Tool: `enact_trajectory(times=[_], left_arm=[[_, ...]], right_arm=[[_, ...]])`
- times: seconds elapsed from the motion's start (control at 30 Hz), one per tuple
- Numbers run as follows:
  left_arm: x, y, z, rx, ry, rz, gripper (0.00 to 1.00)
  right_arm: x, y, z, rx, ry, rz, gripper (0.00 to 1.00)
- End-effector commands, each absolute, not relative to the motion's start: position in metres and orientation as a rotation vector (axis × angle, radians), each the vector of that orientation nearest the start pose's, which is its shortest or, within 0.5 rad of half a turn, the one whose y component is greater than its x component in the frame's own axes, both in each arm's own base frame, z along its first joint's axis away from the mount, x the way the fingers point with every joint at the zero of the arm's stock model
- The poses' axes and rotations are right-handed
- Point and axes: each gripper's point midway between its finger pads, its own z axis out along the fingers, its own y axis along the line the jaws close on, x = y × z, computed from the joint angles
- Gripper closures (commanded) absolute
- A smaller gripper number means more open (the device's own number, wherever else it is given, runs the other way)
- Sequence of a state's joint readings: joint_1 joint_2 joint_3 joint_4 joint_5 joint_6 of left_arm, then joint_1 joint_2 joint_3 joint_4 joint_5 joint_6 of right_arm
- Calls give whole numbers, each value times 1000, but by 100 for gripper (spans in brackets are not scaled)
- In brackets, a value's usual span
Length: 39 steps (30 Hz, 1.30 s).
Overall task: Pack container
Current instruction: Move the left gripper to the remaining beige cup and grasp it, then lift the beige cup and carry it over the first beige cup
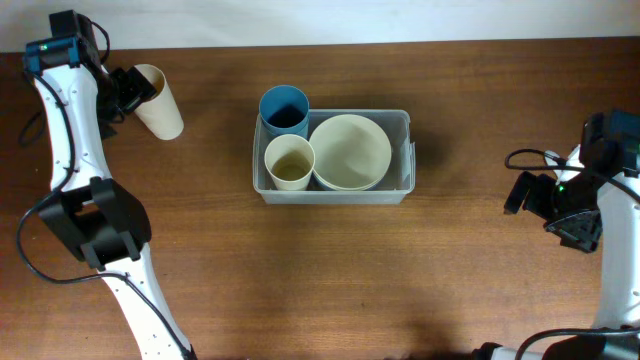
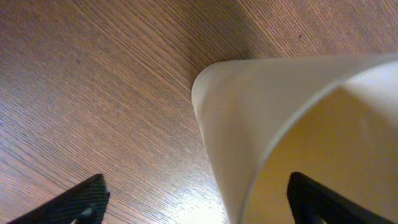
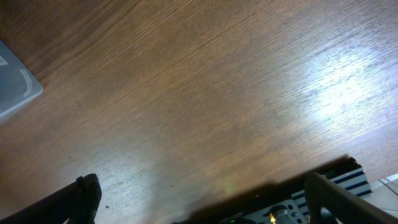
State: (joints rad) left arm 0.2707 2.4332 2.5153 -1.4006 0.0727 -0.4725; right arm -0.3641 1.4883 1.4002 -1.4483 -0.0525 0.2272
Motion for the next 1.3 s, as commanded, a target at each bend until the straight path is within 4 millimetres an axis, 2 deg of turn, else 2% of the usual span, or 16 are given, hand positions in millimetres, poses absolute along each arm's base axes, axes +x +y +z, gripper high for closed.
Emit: enact_trajectory(times=[0.0,0.07,0.17,0.27,0.43,0.53,0.63,0.77,0.8,0.97,1.17,1.27], left_arm=[[507,127,126,-1047,2700,-157,38],[505,126,126,-1049,2705,-157,59],[503,126,125,-1053,2713,-156,84],[502,125,126,-1055,2717,-157,98],[503,123,139,-1044,2702,-180,98],[507,117,165,-1012,2655,-243,98],[506,109,207,-964,2588,-303,98],[486,106,264,-831,2523,-270,98],[486,99,281,-725,2502,-293,99],[461,87,345,-646,2378,-310,98],[421,61,414,-486,2254,-358,99],[400,46,432,-422,2239,-353,98]], right_arm=[[242,-83,171,887,2965,63,1],[242,-83,171,887,2965,63,1],[242,-83,171,887,2965,63,1],[242,-83,171,887,2965,63,1],[242,-83,171,887,2965,63,1],[242,-83,171,887,2965,63,1],[242,-83,171,887,2965,63,1],[242,-83,171,887,2965,64,1],[242,-83,171,887,2965,63,1],[242,-83,171,887,2965,63,1],[242,-83,171,887,2965,63,1],[242,-83,171,887,2965,63,1]])
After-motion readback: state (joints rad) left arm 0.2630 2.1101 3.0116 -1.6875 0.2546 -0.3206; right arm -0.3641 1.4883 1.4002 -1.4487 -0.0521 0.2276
